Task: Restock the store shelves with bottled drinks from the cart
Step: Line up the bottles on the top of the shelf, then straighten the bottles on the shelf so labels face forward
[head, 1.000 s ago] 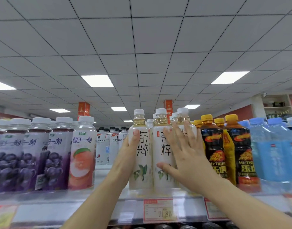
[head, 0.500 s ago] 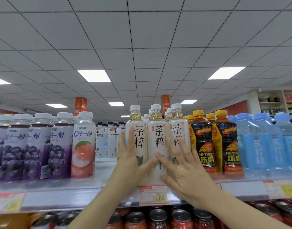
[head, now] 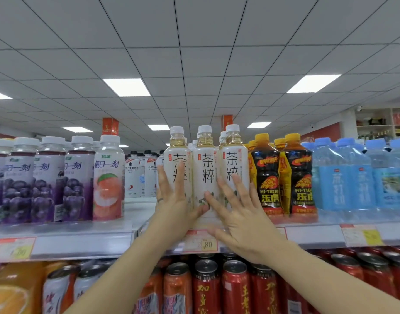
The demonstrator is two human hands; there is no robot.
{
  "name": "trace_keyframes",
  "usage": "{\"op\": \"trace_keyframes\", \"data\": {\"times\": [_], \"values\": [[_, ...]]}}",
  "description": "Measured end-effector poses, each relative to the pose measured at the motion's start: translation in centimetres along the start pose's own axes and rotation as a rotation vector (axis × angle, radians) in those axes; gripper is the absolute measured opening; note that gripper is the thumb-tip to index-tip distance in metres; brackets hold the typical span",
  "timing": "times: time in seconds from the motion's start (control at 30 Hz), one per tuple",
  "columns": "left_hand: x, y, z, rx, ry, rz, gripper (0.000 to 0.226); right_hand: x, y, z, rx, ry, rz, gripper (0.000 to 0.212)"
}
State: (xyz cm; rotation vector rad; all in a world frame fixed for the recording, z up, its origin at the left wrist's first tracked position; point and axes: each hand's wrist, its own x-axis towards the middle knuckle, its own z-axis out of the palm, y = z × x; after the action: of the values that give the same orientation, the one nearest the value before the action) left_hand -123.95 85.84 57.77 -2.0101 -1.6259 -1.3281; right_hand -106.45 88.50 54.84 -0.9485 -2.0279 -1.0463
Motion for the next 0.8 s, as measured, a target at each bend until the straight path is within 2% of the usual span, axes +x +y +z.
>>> {"op": "trace_keyframes", "data": {"times": [0.07,0.13,0.2,0.27,0.33,0.43,0.6,0.8], "values": [[-1.7,0.5,0.8,0.044,0.162,0.139,0.099,-1.7,-0.6,-0.4,0.103,0.051,0.011,0.067],[-4.5,1.2,2.1,-0.003,0.334,0.267,0.075,-4.6,-1.3,-1.1,0.251,0.124,0.025,0.063],[-8.4,2.1,4.0,-0.061,0.414,0.326,0.057,-8.4,-1.8,-1.4,0.384,0.229,0.034,0.043],[-12.5,2.6,6.3,-0.072,0.419,0.348,0.046,-12.4,-2.4,-1.3,0.499,0.272,0.081,0.024],[-17.2,3.1,9.1,-0.09,0.346,0.32,0.04,-17.2,-3.3,-0.6,0.601,0.191,0.148,0.015],[-23.6,3.2,13.0,-0.124,0.223,0.208,0.035,-24.3,-4.7,0.6,0.68,0.03,0.247,0.015],[-32.4,2.9,17.8,-0.132,0.012,0.055,0.028,-34.4,-7.0,2.2,0.721,-0.237,0.469,0.022],[-39.6,2.1,21.4,-0.131,-0.194,-0.102,0.027,-43.0,-9.5,3.5,0.74,-0.5,0.687,0.019]]}}
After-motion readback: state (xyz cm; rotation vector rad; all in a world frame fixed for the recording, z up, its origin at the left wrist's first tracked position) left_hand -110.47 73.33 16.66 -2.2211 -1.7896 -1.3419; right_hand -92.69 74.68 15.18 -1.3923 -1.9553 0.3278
